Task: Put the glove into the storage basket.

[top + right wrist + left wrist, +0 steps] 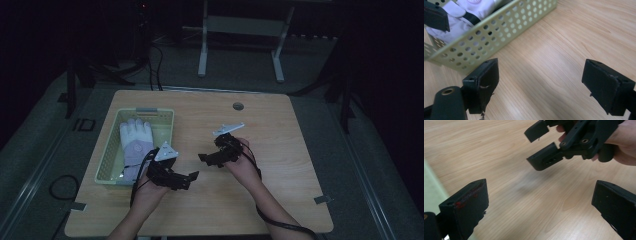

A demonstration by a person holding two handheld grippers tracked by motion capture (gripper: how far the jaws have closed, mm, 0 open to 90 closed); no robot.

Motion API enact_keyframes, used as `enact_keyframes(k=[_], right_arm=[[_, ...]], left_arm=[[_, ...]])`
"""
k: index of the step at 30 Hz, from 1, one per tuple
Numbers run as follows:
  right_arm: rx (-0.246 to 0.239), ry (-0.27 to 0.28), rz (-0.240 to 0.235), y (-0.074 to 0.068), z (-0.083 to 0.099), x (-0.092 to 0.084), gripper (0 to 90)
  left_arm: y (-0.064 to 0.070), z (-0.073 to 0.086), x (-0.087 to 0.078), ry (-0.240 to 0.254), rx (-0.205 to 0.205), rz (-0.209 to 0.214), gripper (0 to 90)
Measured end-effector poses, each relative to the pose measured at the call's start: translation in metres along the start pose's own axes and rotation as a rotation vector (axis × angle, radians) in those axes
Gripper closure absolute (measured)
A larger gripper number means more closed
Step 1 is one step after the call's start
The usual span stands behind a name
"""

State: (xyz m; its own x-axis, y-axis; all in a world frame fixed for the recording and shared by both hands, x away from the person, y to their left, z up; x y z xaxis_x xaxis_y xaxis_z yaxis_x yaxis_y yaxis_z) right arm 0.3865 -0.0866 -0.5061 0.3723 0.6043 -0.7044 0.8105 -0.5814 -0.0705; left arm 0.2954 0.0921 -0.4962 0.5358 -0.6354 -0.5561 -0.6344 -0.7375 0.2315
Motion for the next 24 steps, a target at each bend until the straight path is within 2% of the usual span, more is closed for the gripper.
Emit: enact_keyframes(k=[3, 4, 6, 7, 8, 10, 15, 21, 24], right_arm=[[0.004, -0.001, 0.002, 0.002, 0.004, -0.002, 14.2], [0.01, -0.002, 0.001, 0.005, 0.011, -0.006, 14.1], [0.01, 0.002, 0.005, 0.008, 0.017, -0.009, 14.2], [0.01, 0.002, 0.005, 0.008, 0.017, -0.009, 14.2], [0.012, 0.012, -0.001, 0.01, 0.022, -0.011, 14.2], [0.01, 0.011, -0.002, 0.012, 0.027, -0.013, 14.2], [0.013, 0.009, 0.001, 0.019, 0.042, -0.018, 14.2], [0.028, 0.0, 0.008, 0.028, 0.059, -0.023, 14.1], [0.037, 0.028, 0.014, 0.034, 0.072, -0.028, 13.8]], left_arm=[[0.004, 0.0, 0.004, 0.001, 0.008, 0.013, 1.3], [0.01, 0.0, 0.009, 0.029, -0.003, 0.058, 1.3], [0.015, 0.001, 0.013, 0.04, 0.013, 0.078, 1.3], [0.015, 0.001, 0.013, 0.04, 0.013, 0.078, 1.3], [0.02, 0.003, 0.019, 0.033, 0.039, 0.067, 1.3], [0.024, 0.005, 0.024, 0.031, 0.052, 0.077, 1.3], [0.031, 0.01, 0.039, 0.006, 0.055, 0.101, 1.3], [0.036, 0.013, 0.051, -0.009, 0.062, 0.11, 1.3], [0.041, 0.016, 0.058, -0.002, 0.078, 0.105, 1.3]])
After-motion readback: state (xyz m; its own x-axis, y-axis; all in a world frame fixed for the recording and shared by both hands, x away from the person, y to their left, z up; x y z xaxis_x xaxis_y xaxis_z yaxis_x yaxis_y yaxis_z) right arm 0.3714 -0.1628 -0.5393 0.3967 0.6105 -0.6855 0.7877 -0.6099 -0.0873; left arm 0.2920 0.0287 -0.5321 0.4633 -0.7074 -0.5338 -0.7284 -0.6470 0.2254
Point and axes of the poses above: each handheld gripper's, and its own axes: x roughly forward along the jaws, z roughly out of its underside, y roughly to its right, the point moved 3 cm from there along x, roughly forward along the jaws, and after that the axes turned 4 degrees about -x, right-handed, at the moved point
